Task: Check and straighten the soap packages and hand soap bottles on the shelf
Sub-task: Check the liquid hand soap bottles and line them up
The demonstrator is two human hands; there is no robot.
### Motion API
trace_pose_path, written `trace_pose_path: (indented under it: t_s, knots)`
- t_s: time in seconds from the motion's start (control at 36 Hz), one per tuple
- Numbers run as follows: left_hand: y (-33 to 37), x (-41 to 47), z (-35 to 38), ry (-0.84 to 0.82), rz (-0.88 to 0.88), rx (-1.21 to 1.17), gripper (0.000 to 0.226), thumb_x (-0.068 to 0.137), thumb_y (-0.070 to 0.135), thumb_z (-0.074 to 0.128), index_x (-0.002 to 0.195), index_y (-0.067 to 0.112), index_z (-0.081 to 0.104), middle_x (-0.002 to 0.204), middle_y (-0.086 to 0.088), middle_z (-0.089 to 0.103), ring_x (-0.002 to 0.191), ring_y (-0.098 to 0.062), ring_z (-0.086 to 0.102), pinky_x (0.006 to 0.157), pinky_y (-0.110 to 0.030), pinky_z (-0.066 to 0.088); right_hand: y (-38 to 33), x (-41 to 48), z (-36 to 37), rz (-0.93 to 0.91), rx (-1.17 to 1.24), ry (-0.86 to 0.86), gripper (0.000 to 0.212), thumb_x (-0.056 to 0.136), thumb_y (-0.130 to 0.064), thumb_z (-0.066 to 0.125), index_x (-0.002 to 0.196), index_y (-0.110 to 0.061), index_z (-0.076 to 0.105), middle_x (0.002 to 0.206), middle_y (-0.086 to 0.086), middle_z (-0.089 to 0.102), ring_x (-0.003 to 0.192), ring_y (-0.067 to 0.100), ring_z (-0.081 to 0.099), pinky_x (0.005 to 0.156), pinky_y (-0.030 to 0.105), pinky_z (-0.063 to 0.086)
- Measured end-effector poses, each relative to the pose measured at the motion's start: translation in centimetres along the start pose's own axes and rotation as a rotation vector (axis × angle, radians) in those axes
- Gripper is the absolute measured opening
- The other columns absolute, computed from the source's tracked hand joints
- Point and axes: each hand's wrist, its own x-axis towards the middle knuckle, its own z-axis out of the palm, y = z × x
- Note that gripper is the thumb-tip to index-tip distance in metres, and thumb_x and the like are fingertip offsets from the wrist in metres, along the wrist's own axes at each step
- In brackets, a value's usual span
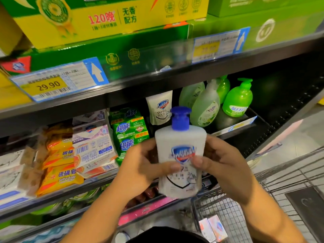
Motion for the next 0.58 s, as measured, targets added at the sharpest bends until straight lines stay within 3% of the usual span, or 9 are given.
trace_pose_path:
  t_s: [0.06,0.11,0.19,0.28,0.33,0.39,0.42,0.5,0.58]
  knots:
    - [0.1,0.6,0.8,0.087,-0.112,-0.108,0.045,0.064,0.025,0.091,0.103,0.009,0.073,0.102,-0.012,0.076,0.093,-0.029,0.073,0.07,-0.032,0.059,-0.1,0.6,0.5,0.092,0.047,0.075,0.029,0.082,-0.014,0.072,0.111,-0.014,0.072,0.107,0.01,0.075,0.09,0.02,0.072,0.066,0.023,0.054]
    - [0.3,1.2,1.6,0.156,-0.274,-0.164,0.044,0.067,0.024,0.087,0.104,0.005,0.071,0.1,-0.015,0.075,0.09,-0.032,0.072,0.066,-0.033,0.059,0.0,1.0,0.8,0.202,0.065,0.165,0.028,0.082,-0.023,0.068,0.105,-0.009,0.072,0.102,0.014,0.076,0.085,0.026,0.069,0.067,0.03,0.052]
    - [0.8,1.6,2.3,0.151,-0.605,-0.295,0.057,0.062,0.034,0.083,0.109,0.005,0.072,0.103,-0.019,0.074,0.098,-0.036,0.071,0.091,-0.051,0.055,0.3,1.3,0.7,0.411,0.077,0.202,0.039,0.084,-0.035,0.069,0.106,-0.003,0.072,0.101,0.02,0.075,0.095,0.037,0.069,0.088,0.05,0.052]
    - [0.4,1.8,2.6,0.151,-0.734,-0.356,0.059,0.059,0.039,0.08,0.107,0.006,0.073,0.102,-0.017,0.075,0.097,-0.034,0.072,0.097,-0.051,0.052,0.9,1.3,0.5,0.499,0.129,0.166,0.045,0.084,-0.04,0.071,0.108,-0.003,0.075,0.108,0.02,0.073,0.107,0.04,0.068,0.105,0.058,0.046]
    - [-0.2,1.9,2.5,0.151,-0.745,-0.333,0.061,0.058,0.039,0.08,0.108,0.005,0.072,0.102,-0.017,0.075,0.098,-0.034,0.072,0.098,-0.052,0.052,1.2,1.1,0.3,0.518,0.122,0.169,0.042,0.085,-0.039,0.07,0.107,-0.003,0.075,0.107,0.02,0.074,0.104,0.038,0.07,0.098,0.052,0.053]
    - [-0.5,1.9,2.4,0.147,-0.722,-0.318,0.059,0.06,0.036,0.08,0.108,0.004,0.072,0.103,-0.019,0.074,0.1,-0.036,0.071,0.099,-0.055,0.05,1.4,1.1,0.1,0.519,0.096,0.167,0.039,0.089,-0.036,0.066,0.108,-0.003,0.074,0.103,0.018,0.075,0.089,0.031,0.073,0.072,0.035,0.06]
    - [-0.7,2.0,2.3,0.147,-0.695,-0.311,0.057,0.06,0.033,0.08,0.109,0.004,0.071,0.103,-0.019,0.074,0.1,-0.036,0.071,0.099,-0.056,0.05,1.6,1.2,-0.1,0.512,0.1,0.168,0.039,0.089,-0.035,0.066,0.109,-0.002,0.073,0.103,0.019,0.075,0.084,0.029,0.072,0.066,0.032,0.058]
    - [-1.1,2.3,2.1,0.165,-0.564,-0.24,0.063,0.057,0.027,0.084,0.114,0.006,0.068,0.103,-0.016,0.075,0.097,-0.033,0.072,0.089,-0.049,0.056,2.7,1.3,-0.2,0.474,0.214,0.224,0.045,0.085,-0.034,0.066,0.117,-0.002,0.067,0.111,0.022,0.072,0.091,0.032,0.069,0.083,0.044,0.054]
    - [-1.3,2.6,2.1,0.216,-0.389,0.021,0.065,0.052,0.027,0.093,0.109,0.012,0.066,0.101,-0.007,0.075,0.088,-0.023,0.073,0.07,-0.038,0.059,3.8,1.4,0.4,0.452,0.423,0.231,0.037,0.097,-0.023,0.049,0.123,-0.001,0.063,0.116,0.023,0.07,0.094,0.029,0.071,0.083,0.043,0.058]
